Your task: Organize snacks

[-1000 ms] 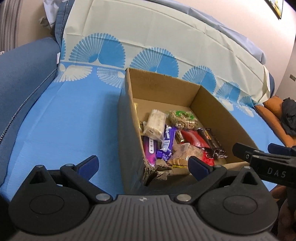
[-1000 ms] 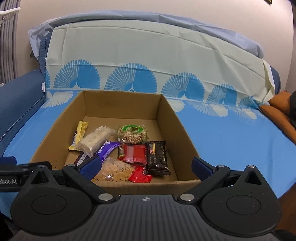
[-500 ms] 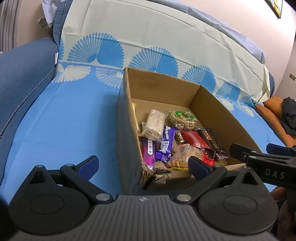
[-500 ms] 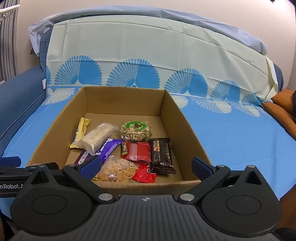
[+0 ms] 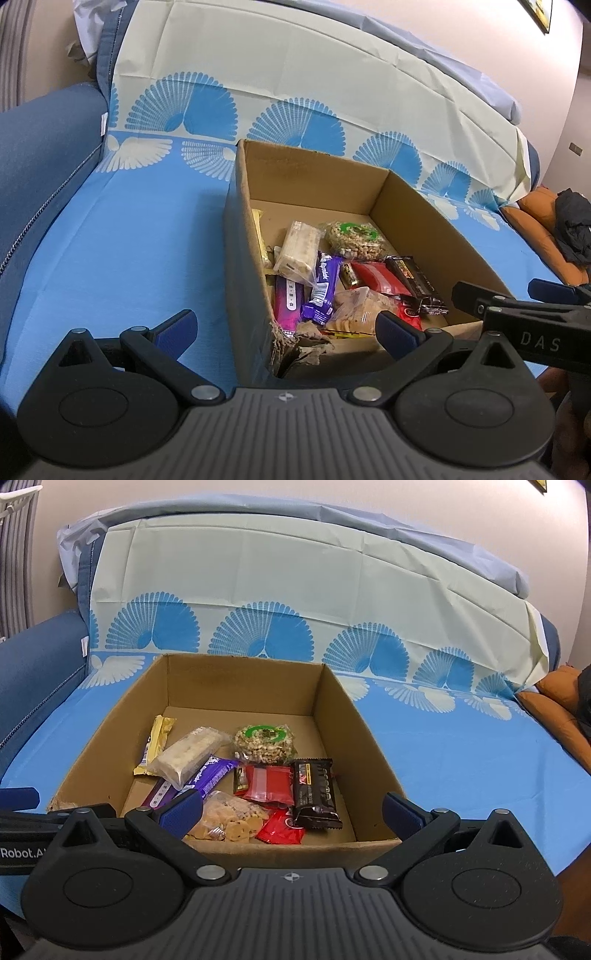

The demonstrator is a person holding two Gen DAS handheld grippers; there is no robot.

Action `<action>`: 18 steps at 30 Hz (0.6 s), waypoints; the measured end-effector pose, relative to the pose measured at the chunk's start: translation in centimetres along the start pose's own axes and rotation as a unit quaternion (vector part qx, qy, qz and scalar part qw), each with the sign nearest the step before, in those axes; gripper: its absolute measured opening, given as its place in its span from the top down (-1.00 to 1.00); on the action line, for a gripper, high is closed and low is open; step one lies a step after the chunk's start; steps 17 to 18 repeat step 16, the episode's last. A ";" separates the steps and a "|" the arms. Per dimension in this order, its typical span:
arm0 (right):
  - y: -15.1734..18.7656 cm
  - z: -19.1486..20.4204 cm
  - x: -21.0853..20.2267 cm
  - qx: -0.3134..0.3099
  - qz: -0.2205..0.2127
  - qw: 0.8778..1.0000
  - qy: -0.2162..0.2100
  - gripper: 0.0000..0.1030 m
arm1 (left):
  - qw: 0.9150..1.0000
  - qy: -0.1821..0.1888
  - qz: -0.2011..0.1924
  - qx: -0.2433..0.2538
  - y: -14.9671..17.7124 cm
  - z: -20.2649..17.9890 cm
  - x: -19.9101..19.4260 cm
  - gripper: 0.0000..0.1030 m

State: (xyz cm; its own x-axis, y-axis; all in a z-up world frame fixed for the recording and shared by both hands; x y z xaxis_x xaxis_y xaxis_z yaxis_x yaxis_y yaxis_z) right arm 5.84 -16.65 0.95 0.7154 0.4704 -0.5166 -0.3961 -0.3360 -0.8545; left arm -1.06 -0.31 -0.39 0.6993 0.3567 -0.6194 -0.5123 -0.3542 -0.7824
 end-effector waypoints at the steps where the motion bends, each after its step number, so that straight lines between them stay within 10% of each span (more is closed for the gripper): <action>1: 0.0 0.0 0.0 0.000 -0.001 1.000 0.000 -0.99 | 1.000 0.000 0.000 0.001 0.0 0.0 0.0 -0.99; 18: 0.1 -0.1 -0.3 -0.002 -0.007 1.000 0.001 -0.99 | 1.000 0.008 -0.010 0.007 0.0 0.0 0.0 -0.99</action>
Point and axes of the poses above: each gripper's, at about its wrist camera, not at the fingertips, and x roughly the way its jaws point, z to its left, y to its underside, the point moved 2 cm from there along x, roughly the way its jaws point, and after that the axes turned 13 degrees about -y, right-handed, at the moved point
